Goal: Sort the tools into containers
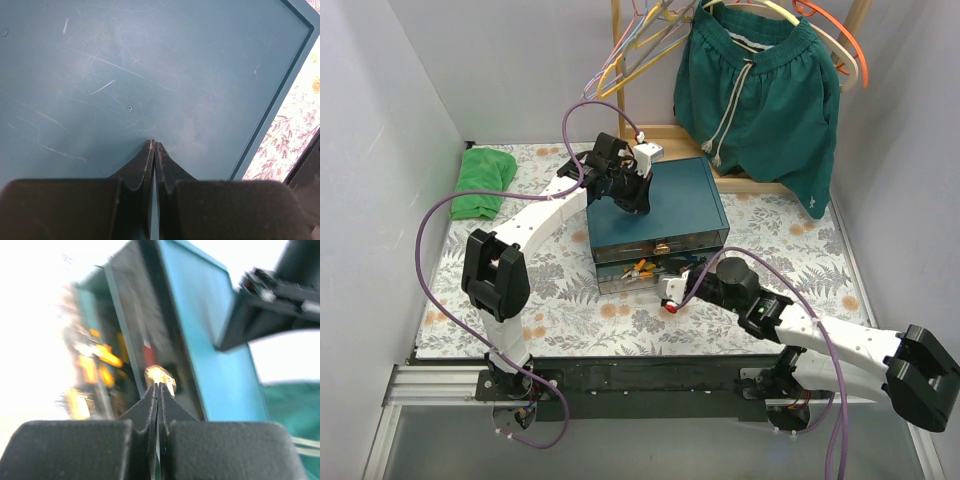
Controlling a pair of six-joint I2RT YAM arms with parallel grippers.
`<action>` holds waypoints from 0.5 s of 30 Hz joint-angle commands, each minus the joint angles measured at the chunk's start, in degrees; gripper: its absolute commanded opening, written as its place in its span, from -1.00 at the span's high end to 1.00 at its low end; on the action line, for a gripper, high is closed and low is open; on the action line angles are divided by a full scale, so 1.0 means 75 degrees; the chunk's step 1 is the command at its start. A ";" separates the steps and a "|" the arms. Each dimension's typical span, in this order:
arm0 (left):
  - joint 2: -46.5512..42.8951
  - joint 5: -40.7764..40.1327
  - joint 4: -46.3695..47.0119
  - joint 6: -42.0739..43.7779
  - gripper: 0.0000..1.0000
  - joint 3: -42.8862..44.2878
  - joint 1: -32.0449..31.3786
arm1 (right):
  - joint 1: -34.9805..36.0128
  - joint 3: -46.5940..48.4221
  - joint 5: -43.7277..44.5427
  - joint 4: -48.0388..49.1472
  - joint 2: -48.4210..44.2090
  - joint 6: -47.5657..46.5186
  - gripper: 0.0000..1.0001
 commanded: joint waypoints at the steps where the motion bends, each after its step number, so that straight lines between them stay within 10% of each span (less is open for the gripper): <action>1: 0.0272 -0.0307 -0.1344 0.0116 1.00 -0.0339 -0.0070 | 0.0010 0.0545 -0.1731 -0.2552 -0.0104 0.0980 0.97; 15: 0.0132 -0.0518 -0.1297 0.0221 1.00 -0.0515 -0.0070 | -0.0480 0.0298 0.0691 0.1217 0.2731 0.0220 0.97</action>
